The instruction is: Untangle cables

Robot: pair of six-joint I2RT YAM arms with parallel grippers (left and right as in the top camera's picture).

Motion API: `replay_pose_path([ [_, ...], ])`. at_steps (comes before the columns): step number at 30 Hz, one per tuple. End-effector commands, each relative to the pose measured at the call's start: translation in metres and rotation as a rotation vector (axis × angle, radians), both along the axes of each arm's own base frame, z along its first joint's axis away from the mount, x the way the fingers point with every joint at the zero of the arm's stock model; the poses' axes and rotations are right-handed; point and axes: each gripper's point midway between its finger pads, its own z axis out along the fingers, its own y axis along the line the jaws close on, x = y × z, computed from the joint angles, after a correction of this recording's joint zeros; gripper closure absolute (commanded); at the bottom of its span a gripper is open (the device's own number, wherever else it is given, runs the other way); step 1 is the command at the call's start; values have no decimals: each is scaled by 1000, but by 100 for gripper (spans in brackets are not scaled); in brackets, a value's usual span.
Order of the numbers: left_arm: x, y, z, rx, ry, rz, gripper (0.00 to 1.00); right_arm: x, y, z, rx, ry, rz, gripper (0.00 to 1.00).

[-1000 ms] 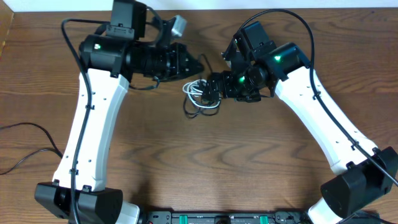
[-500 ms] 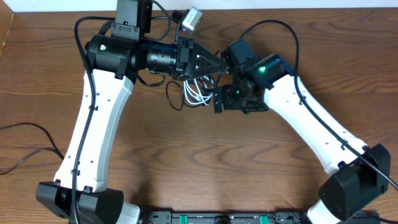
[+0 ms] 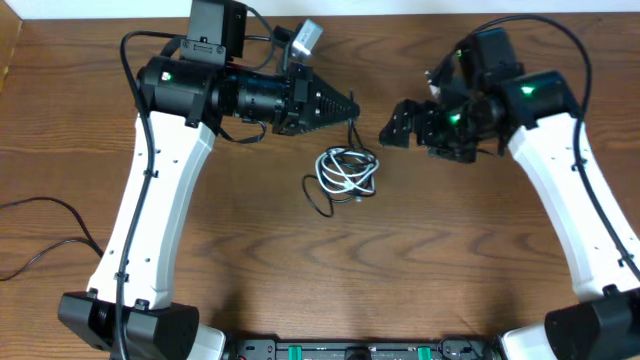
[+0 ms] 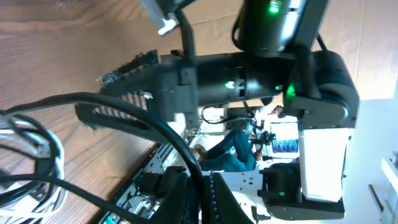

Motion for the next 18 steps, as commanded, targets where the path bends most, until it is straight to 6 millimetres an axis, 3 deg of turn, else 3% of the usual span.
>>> replay_pose_path([
  [1,-10,-7,16,-16,-21,-10,93,-15,26,5,85,21,100,1],
  [6,-3,-9,23,-35,-20,10,93,-32,47,-9,6,36,169,1],
  [11,-15,-13,45,-148,-1,-76,93,-33,29,-34,-223,42,73,1],
  [18,-19,-3,60,-197,3,-83,93,-30,14,-52,-269,75,2,1],
])
